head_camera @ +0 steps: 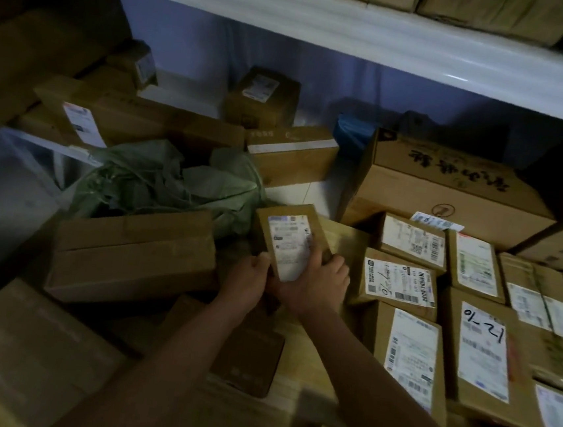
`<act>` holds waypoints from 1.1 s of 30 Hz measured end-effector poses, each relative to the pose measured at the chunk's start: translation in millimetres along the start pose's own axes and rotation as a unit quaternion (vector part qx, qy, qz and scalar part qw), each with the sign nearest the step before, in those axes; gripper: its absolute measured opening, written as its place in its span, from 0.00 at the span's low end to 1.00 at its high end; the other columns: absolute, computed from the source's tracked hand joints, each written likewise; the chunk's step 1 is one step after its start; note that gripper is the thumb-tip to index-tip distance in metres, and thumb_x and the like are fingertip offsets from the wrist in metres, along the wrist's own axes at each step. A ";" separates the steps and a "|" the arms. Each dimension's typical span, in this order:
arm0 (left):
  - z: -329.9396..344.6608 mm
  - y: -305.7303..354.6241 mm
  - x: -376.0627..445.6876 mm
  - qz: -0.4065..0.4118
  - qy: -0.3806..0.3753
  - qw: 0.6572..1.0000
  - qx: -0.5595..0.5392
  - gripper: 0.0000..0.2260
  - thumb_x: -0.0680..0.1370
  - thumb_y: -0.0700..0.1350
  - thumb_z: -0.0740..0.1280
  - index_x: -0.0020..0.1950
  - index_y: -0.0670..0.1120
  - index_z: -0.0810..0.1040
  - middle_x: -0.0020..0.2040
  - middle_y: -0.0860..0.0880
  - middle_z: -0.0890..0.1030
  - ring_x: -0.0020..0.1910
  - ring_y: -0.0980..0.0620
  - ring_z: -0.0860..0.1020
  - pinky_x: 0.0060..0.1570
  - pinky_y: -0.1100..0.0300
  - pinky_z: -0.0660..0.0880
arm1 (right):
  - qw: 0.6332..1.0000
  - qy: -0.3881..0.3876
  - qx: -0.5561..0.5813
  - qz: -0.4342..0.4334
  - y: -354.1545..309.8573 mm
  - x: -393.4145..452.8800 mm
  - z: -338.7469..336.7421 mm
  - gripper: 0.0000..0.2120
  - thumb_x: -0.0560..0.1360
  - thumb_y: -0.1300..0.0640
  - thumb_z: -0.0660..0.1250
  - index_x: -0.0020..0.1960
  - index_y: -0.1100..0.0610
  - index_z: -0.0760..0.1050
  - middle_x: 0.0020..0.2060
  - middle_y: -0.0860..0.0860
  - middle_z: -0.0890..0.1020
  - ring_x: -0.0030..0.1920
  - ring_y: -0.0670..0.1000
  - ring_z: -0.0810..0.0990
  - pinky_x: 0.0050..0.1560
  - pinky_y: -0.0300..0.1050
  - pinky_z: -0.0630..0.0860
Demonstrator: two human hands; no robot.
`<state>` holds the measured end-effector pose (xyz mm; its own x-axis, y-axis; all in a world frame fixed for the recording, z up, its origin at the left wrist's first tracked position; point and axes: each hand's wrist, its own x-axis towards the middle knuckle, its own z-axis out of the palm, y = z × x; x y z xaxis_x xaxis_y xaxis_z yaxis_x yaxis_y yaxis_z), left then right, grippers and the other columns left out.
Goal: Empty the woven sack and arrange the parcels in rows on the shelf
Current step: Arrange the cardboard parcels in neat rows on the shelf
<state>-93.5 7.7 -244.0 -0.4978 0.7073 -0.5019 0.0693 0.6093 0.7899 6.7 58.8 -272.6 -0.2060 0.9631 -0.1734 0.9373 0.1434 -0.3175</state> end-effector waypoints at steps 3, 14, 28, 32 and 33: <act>10.3 12.6 -0.7 0.002 -0.023 1.000 -0.021 0.16 0.83 0.52 0.50 0.59 0.47 0.74 0.52 0.44 0.74 0.51 0.49 0.71 0.53 0.57 0.65 | 0.997 0.014 0.030 0.073 6.4 3.6 -11.0 0.52 0.62 0.24 0.62 0.75 0.49 0.46 0.68 0.62 0.61 0.68 0.63 0.62 0.67 0.56 0.62; 46.0 16.1 14.3 -0.055 -0.063 0.996 0.008 0.25 0.82 0.57 0.44 0.70 0.45 0.67 0.67 0.39 0.72 0.61 0.42 0.73 0.58 0.55 0.69 | 0.996 -0.065 -0.057 -0.005 30.7 12.5 -24.8 0.36 0.72 0.35 0.61 0.74 0.51 0.58 0.72 0.58 0.60 0.72 0.61 0.60 0.70 0.59 0.58; 68.4 35.2 18.8 -0.025 -0.100 0.995 -0.001 0.25 0.81 0.59 0.47 0.72 0.48 0.66 0.68 0.43 0.72 0.65 0.45 0.72 0.55 0.56 0.66 | 0.988 -0.018 -0.148 -0.033 58.8 40.9 -30.9 0.25 0.76 0.45 0.63 0.71 0.51 0.66 0.74 0.56 0.60 0.76 0.60 0.50 0.72 0.67 0.48; 52.6 34.9 9.9 -0.020 -0.079 0.997 0.018 0.25 0.81 0.60 0.47 0.70 0.47 0.68 0.68 0.42 0.72 0.65 0.44 0.71 0.58 0.53 0.68 | 0.994 0.008 -0.093 -0.057 52.4 28.7 -31.4 0.20 0.77 0.48 0.62 0.67 0.51 0.71 0.71 0.55 0.66 0.73 0.58 0.58 0.71 0.58 0.57; 45.7 34.4 6.8 -0.018 -0.073 0.997 0.019 0.25 0.81 0.59 0.48 0.70 0.47 0.68 0.68 0.43 0.72 0.66 0.44 0.71 0.58 0.53 0.67 | 0.995 0.020 -0.072 -0.071 49.3 23.3 -30.7 0.18 0.77 0.48 0.61 0.65 0.51 0.73 0.68 0.54 0.69 0.70 0.57 0.62 0.69 0.56 0.61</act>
<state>-55.0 49.9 -236.3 -0.3701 0.7273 -0.5780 0.0884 0.6469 0.7574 56.7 95.3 -263.7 -0.3310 0.9384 -0.0990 0.9307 0.3074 -0.1984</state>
